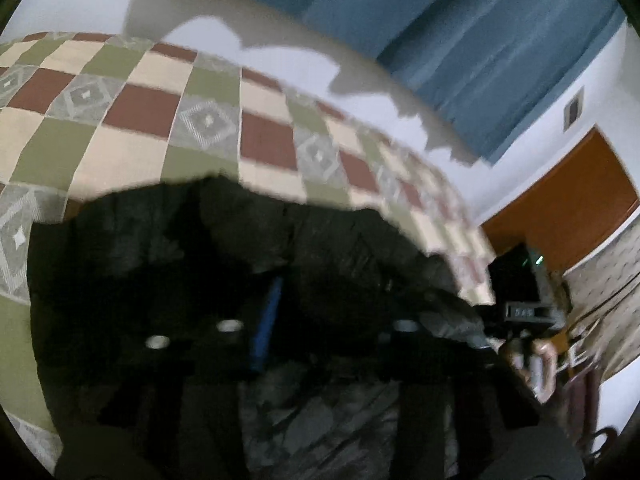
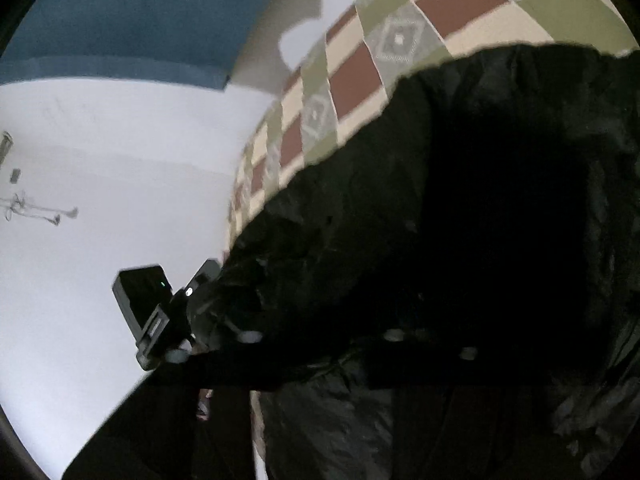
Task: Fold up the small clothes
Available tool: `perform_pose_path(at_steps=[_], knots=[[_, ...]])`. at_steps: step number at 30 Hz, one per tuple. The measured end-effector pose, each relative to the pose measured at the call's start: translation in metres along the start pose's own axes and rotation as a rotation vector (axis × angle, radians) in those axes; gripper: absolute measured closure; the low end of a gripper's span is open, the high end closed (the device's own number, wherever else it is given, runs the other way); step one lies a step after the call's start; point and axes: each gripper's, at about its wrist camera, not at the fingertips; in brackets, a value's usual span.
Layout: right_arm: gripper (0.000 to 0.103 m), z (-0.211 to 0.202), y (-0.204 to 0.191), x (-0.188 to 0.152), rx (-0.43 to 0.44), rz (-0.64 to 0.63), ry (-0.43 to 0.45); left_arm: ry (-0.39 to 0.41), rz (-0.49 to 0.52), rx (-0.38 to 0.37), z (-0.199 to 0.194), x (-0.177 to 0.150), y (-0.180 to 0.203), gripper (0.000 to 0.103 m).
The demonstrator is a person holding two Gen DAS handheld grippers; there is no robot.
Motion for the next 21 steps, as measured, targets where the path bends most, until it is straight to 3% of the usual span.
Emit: perform_pose_path(at_steps=[2, 4, 11, 15, 19, 21], knots=[[0.096, -0.002, 0.006, -0.008, -0.048, -0.033, -0.013, -0.034, 0.018, 0.023, 0.007, -0.015, 0.0, 0.09], [0.098, -0.001, 0.017, -0.018, -0.068, -0.041, -0.034, -0.069, 0.036, 0.051, 0.016, -0.034, 0.001, 0.095], [0.101, 0.009, 0.047, -0.033, -0.124, -0.058, -0.048, -0.105, 0.056, 0.11, 0.039, -0.076, -0.003, 0.097], [0.102, 0.011, 0.049, -0.032, -0.123, -0.085, -0.036, -0.059, 0.098, 0.144, 0.039, -0.085, 0.0, 0.097], [0.096, -0.001, 0.043, -0.038, -0.088, -0.107, -0.021, -0.016, 0.117, 0.165, 0.016, -0.088, 0.008, 0.097], [0.085, -0.013, 0.032, -0.038, -0.081, -0.117, 0.006, 0.011, 0.132, 0.168, -0.005, -0.088, 0.014, 0.097]])
Point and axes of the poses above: each gripper's, at about its wrist camera, not at the fingertips, and z roughly the way its jaws point, y to its right, x to its top, and after that the axes turned 7 degrees about x, right-handed
